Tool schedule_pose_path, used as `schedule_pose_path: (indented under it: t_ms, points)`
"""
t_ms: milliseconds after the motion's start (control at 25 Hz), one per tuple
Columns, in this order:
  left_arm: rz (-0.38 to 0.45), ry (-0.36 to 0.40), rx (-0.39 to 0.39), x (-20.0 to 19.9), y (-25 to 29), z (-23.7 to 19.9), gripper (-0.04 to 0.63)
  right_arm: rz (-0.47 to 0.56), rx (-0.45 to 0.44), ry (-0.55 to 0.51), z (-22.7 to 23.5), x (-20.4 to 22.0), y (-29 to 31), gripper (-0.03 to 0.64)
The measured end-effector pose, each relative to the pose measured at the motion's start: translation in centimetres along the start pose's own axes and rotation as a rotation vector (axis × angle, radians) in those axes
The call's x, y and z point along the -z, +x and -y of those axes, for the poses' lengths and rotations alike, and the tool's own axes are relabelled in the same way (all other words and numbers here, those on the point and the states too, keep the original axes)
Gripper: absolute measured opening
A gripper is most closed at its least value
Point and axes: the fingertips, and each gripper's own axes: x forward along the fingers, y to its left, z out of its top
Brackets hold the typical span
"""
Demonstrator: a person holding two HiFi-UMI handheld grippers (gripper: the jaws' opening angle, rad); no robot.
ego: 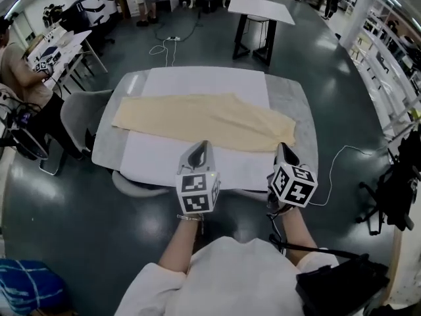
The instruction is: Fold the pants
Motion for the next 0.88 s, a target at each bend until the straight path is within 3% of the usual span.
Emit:
schedule_pose_path:
  t_ms: [280, 440, 880]
  points:
    - [-0.051, 0.001, 0.14, -3.1, 9.3, -5.1, 0.0, 0.006, 0.116, 0.033, -3.2, -3.3, 7.5, -0.008]
    - [-0.076, -0.003, 0.207, -2.7, 13.9, -6.9, 0.0, 0.006, 0.17, 0.041, -4.4, -3.8, 10.6, -0.008]
    - [-0.173, 0.025, 0.288, 1.1, 19.4, -3.4, 0.0, -0.033, 0.217, 0.061, -0.5, -2.2, 14.5, -0.008]
